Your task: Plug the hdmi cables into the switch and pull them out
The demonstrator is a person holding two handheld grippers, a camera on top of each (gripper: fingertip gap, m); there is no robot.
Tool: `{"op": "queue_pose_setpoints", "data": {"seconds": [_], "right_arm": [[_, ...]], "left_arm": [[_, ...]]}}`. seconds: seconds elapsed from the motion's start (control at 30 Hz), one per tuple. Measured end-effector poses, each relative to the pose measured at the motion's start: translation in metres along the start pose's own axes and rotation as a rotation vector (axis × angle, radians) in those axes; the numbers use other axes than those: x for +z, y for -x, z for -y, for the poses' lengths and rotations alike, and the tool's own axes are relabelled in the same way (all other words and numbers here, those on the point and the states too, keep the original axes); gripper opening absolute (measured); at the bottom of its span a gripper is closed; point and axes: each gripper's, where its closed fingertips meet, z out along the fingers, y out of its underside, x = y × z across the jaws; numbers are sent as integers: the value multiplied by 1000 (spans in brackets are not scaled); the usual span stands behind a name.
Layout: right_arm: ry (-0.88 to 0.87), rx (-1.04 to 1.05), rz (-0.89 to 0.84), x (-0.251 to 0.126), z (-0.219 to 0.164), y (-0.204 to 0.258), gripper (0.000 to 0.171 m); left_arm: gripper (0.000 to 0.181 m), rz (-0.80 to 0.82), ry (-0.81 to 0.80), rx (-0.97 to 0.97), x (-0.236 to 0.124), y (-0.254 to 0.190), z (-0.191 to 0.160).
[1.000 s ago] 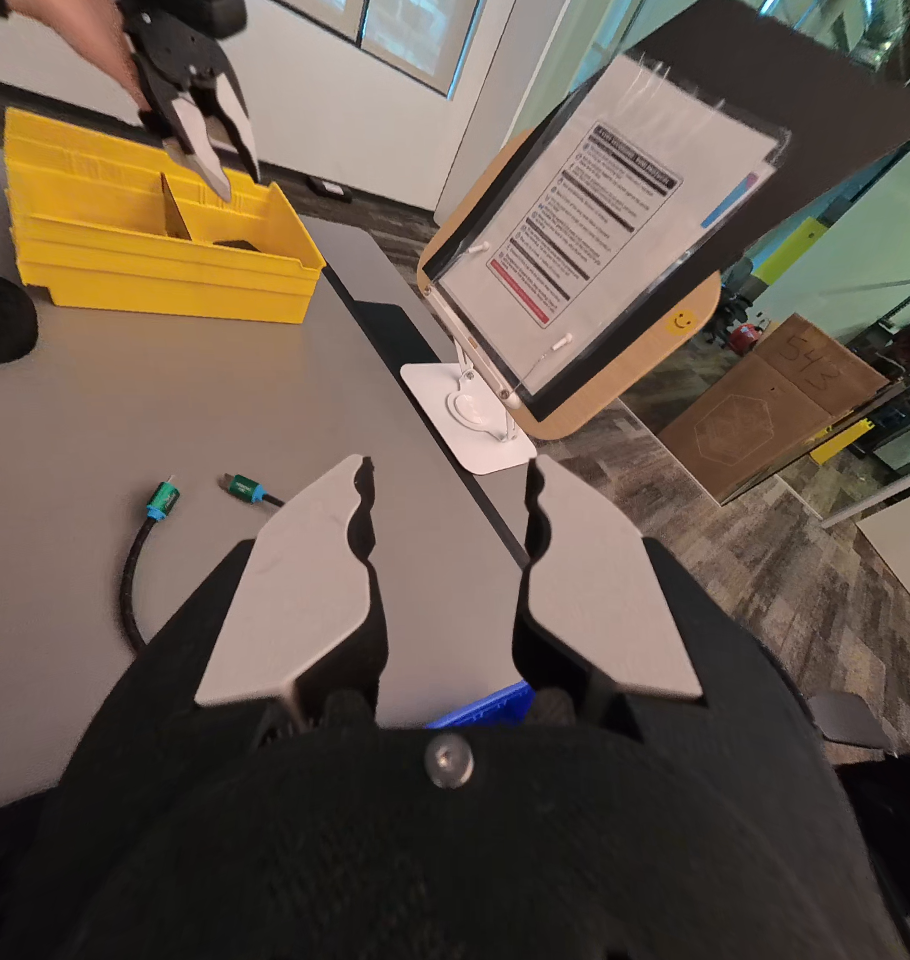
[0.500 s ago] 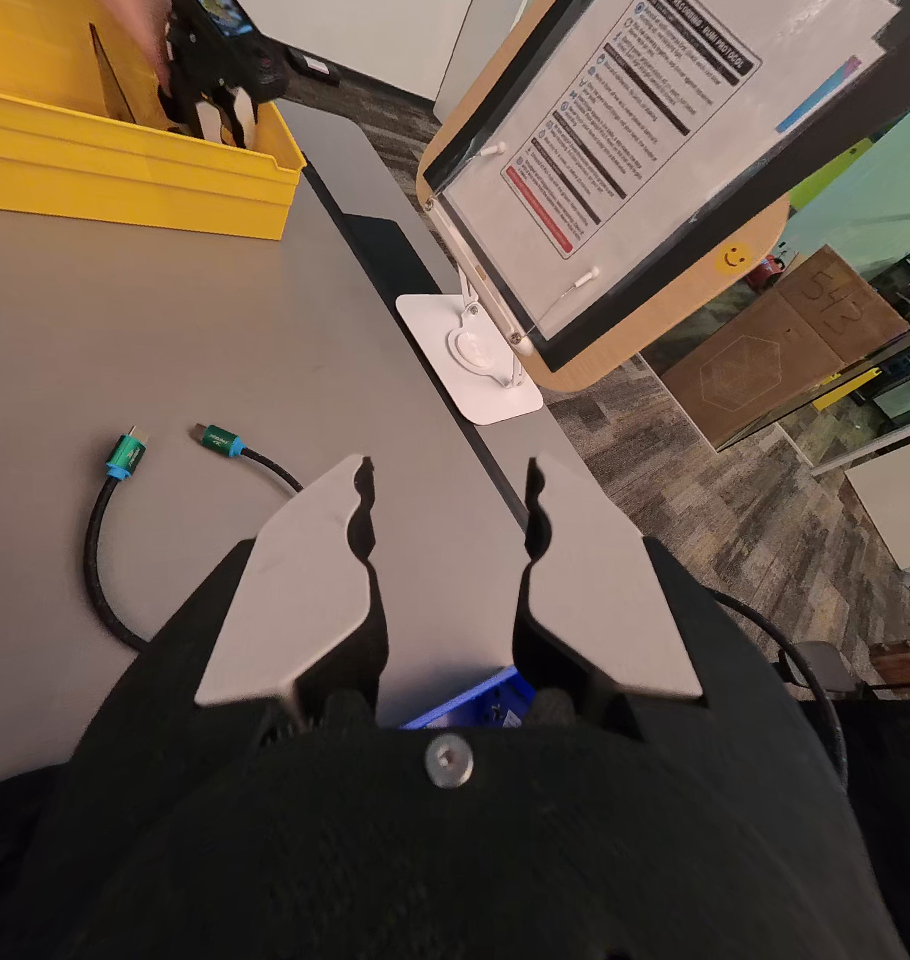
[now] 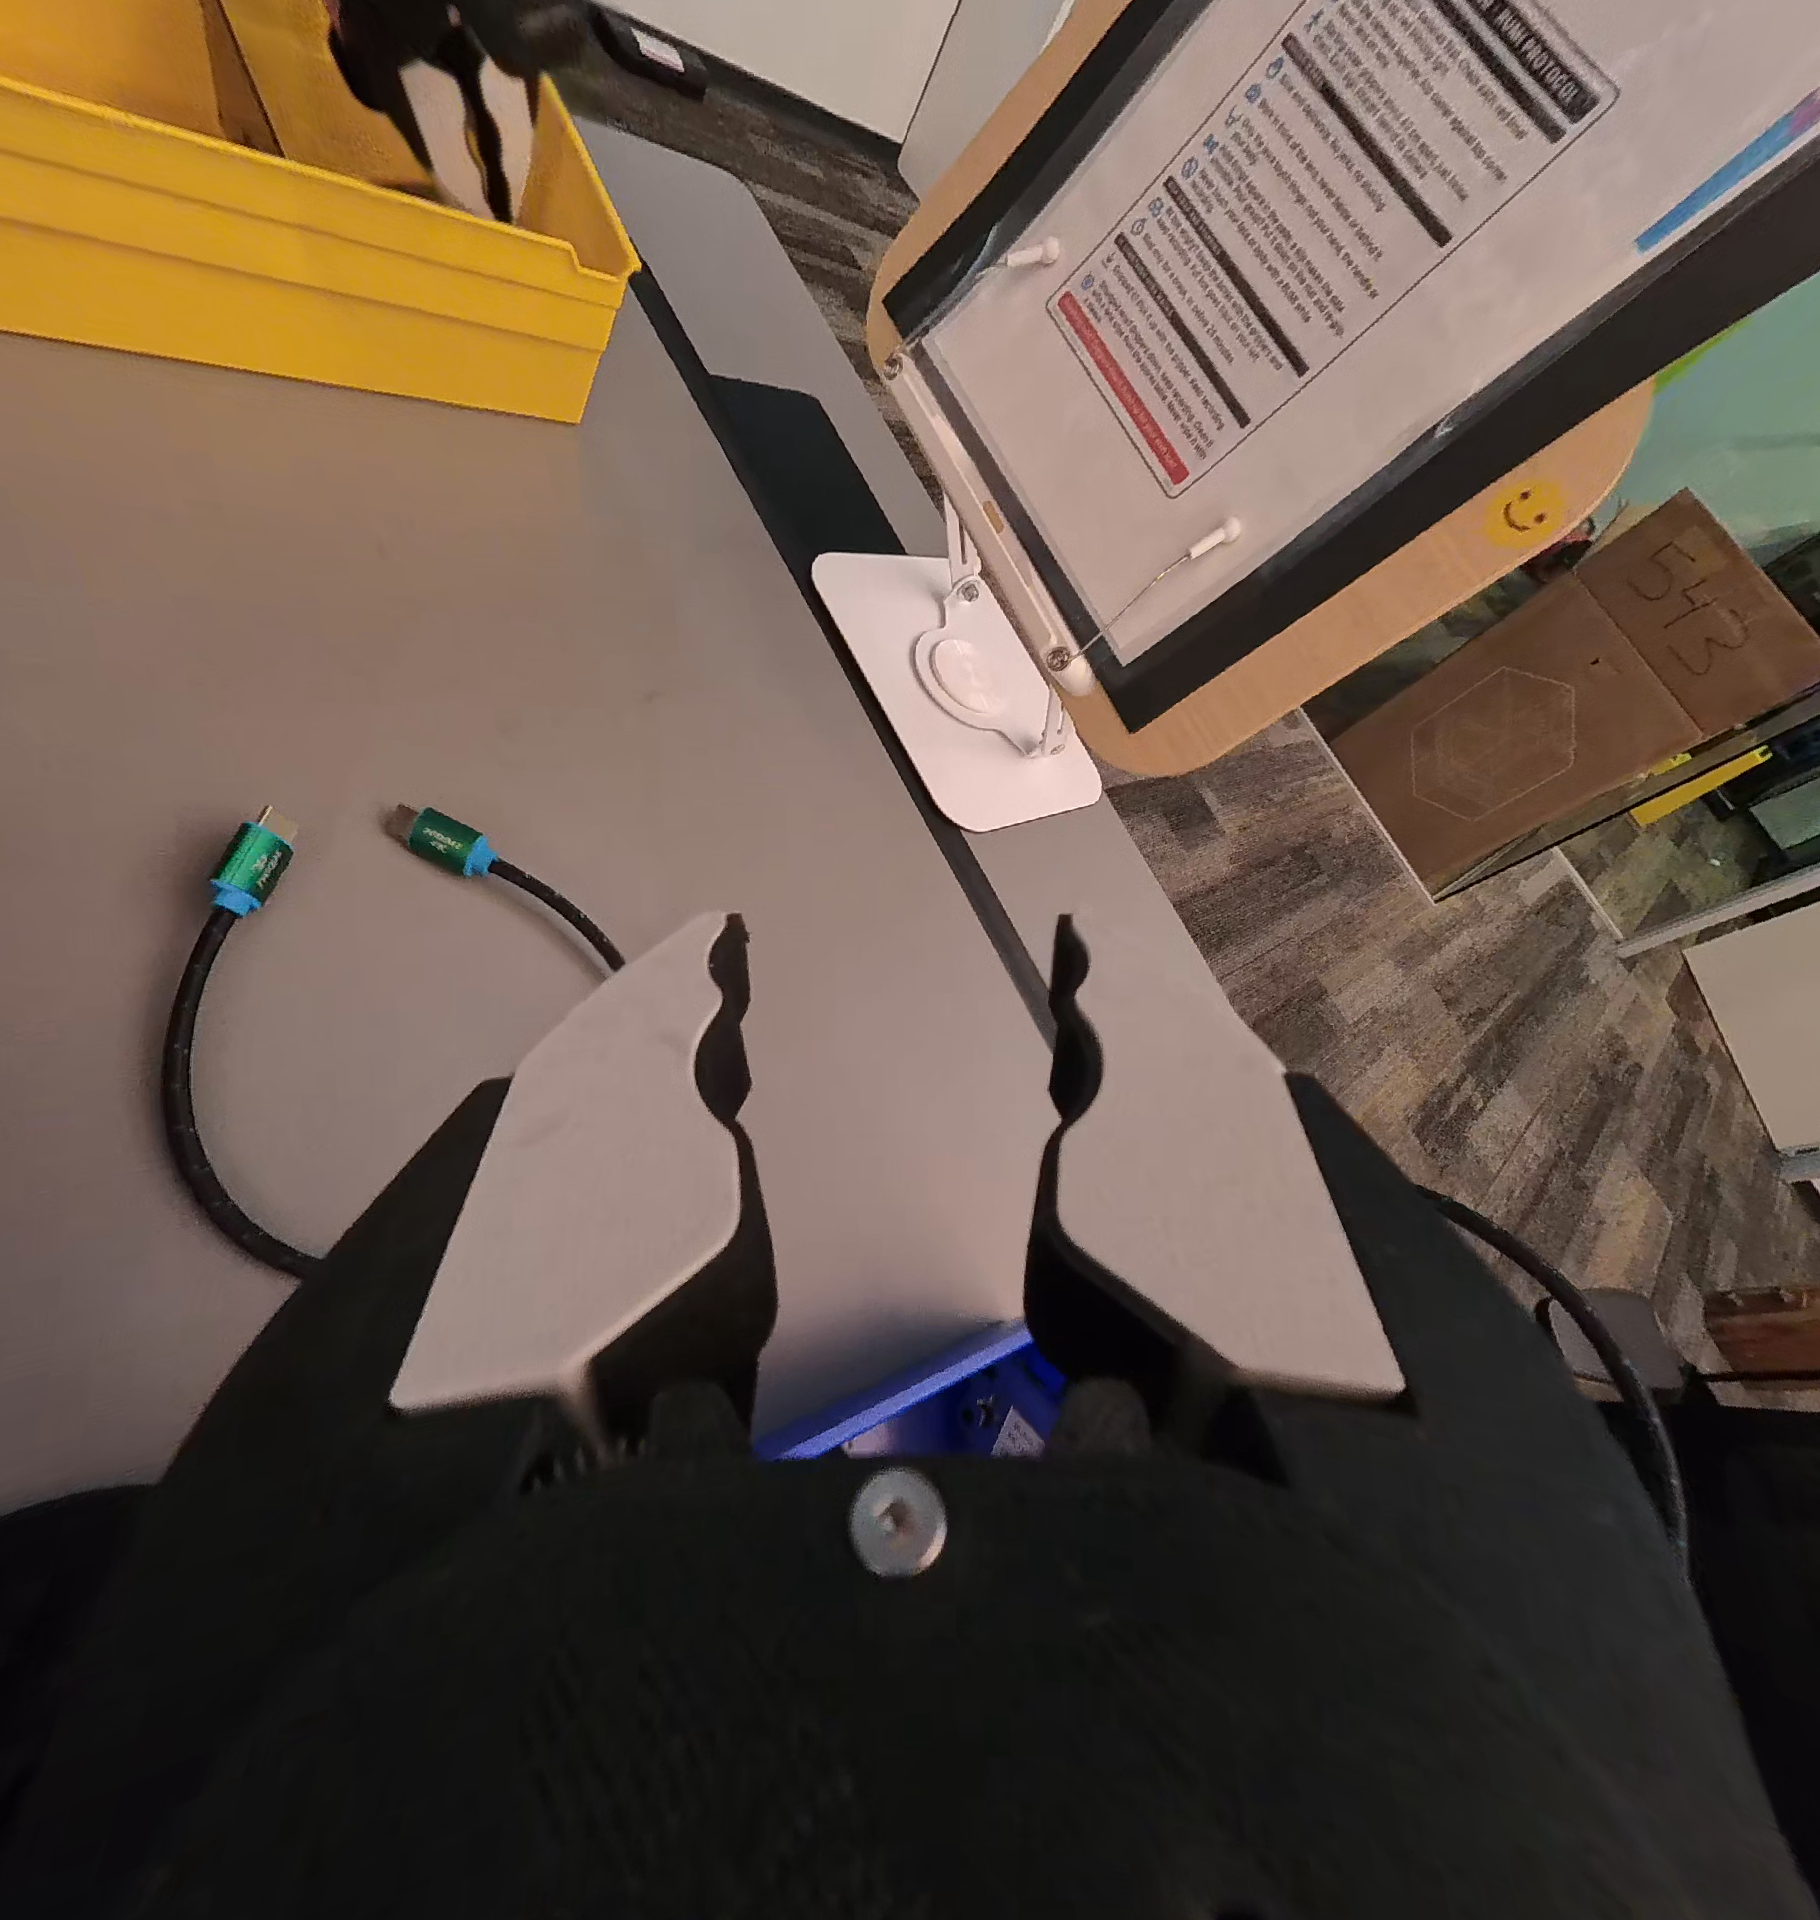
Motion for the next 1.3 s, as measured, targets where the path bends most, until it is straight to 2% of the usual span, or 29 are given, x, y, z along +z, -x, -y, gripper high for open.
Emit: {"op": "queue_pose_setpoints", "data": {"seconds": [0.1, 0.27, 0.33, 0.4, 0.47, 0.57, 0.73, 0.9, 1.07, 1.2, 1.3], "right_arm": [[-54, 5, 3, -3, 10, 0, 56], [-134, -9, 85, 15, 29, 19, 55], [-106, -34, 122, 29, 29, 30, 55], [-77, -49, 154, 40, 26, 41, 55], [-75, -44, 189, 47, 27, 50, 55], [-91, -5, 219, 54, 28, 57, 56], [-76, 31, 236, 59, 17, 58, 56], [-76, 72, 242, 58, 7, 49, 56], [-116, 113, 281, 60, 10, 50, 56], [-198, 147, 347, 71, 32, 68, 58], [-193, 109, 366, 82, 38, 83, 60]], "left_arm": [[3, 140, -172, -87, -57, 15, 13], [3, 272, -534, -237, -182, 14, 58], [3, 236, -656, -252, -223, -5, 90], [3, 172, -700, -241, -245, -33, 123], [3, 119, -647, -211, -242, -65, 154], [3, 24, -537, -187, -210, -110, 196], [3, -235, -576, -269, -173, -150, 250], [3, -402, -678, -400, -180, -147, 275], [3, -406, -732, -533, -194, -127, 284], [3, -422, -796, -665, -209, -108, 291], [3, -422, -830, -689, -223, -101, 296]]}}
